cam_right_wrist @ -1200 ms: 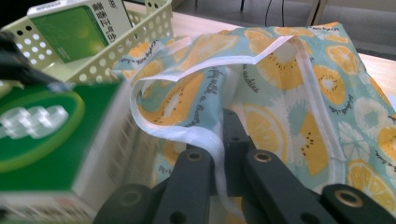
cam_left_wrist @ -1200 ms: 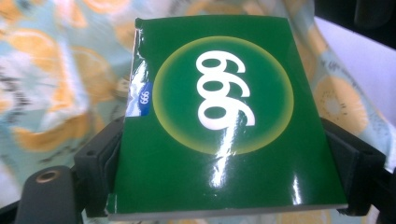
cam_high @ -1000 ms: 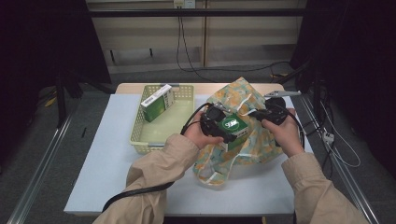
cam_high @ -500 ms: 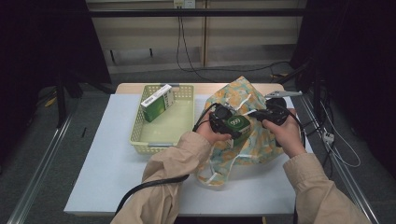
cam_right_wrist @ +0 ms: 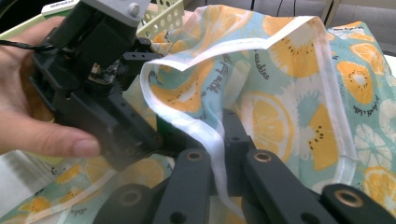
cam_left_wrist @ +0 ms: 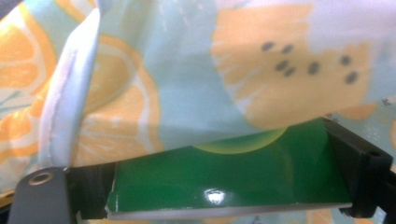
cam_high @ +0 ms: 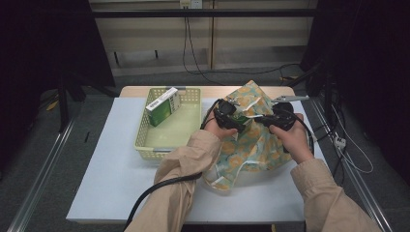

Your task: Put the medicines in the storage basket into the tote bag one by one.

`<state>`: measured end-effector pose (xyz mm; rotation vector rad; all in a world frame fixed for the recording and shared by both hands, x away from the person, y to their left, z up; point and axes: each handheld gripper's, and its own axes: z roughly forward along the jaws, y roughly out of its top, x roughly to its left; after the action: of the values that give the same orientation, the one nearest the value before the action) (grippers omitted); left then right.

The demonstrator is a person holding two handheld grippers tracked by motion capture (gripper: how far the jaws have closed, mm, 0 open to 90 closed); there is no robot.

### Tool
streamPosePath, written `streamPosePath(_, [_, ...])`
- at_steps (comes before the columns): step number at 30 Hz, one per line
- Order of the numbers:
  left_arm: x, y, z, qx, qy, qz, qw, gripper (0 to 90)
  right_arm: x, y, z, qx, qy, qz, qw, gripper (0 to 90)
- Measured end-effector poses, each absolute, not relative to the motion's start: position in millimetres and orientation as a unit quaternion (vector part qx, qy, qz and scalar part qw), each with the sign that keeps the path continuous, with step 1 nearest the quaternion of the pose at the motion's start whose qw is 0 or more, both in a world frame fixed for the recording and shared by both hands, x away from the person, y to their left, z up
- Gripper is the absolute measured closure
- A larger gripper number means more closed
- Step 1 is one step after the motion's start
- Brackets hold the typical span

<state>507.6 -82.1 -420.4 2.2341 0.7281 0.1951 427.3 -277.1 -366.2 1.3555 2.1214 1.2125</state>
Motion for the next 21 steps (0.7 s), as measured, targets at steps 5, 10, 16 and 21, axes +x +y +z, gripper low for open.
streamPosePath(5, [497.7,-72.0,-409.6,0.890,0.264,0.053,0.368,8.7,427.3,-279.9,-366.1,0.481,0.746,0.425,0.175,90.0])
streamPosePath(10, [482.0,-59.0,-394.0,0.883,0.256,0.016,0.393,7.4,427.8,-278.6,-367.9,0.483,0.747,0.422,0.175,90.0])
streamPosePath(16, [467.0,-50.1,-373.1,0.893,0.231,0.002,0.387,8.6,428.1,-275.7,-369.0,0.485,0.748,0.417,0.177,90.0])
streamPosePath(21, [457.6,-41.2,-357.9,0.897,0.216,-0.007,0.386,9.1,427.4,-272.9,-369.4,0.485,0.749,0.415,0.178,90.0])
